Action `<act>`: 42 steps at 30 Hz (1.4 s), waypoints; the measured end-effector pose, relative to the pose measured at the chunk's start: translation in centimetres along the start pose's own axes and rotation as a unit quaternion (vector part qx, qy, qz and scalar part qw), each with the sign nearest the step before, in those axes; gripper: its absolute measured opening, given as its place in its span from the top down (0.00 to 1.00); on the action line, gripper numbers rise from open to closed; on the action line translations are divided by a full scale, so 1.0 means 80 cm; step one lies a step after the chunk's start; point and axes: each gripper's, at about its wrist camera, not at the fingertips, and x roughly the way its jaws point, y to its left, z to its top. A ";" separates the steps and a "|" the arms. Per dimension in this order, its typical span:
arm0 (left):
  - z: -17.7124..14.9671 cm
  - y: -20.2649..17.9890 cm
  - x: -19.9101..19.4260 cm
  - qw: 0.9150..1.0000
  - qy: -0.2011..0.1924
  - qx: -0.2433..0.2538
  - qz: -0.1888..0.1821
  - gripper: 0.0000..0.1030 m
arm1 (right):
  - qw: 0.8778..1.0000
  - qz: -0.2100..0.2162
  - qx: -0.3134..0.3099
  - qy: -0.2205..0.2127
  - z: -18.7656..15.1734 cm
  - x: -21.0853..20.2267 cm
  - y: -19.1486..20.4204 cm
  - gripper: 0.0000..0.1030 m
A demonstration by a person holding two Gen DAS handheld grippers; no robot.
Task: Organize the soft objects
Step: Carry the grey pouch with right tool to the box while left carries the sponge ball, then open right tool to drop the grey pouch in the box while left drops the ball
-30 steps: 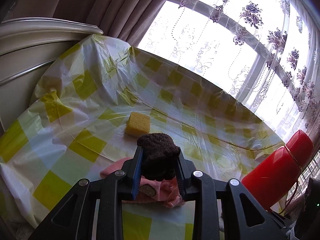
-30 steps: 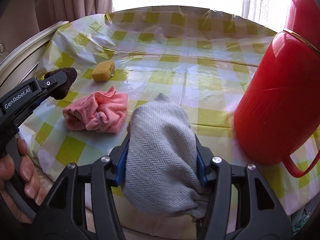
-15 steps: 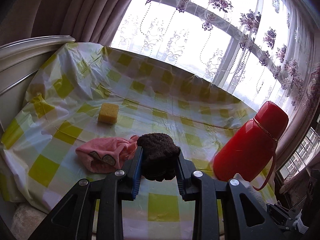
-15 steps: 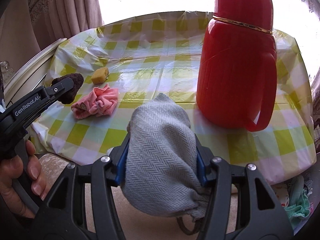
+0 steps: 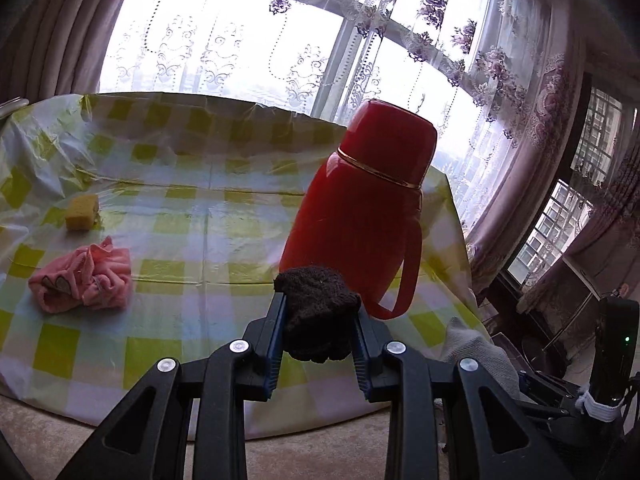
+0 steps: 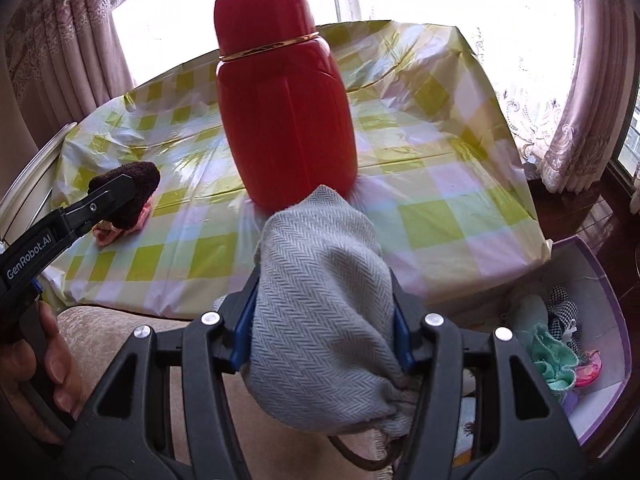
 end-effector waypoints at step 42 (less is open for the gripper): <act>-0.033 -0.157 0.063 0.984 0.112 0.081 -0.109 0.45 | 0.964 -0.196 0.177 0.033 -0.061 -0.074 -0.277 0.31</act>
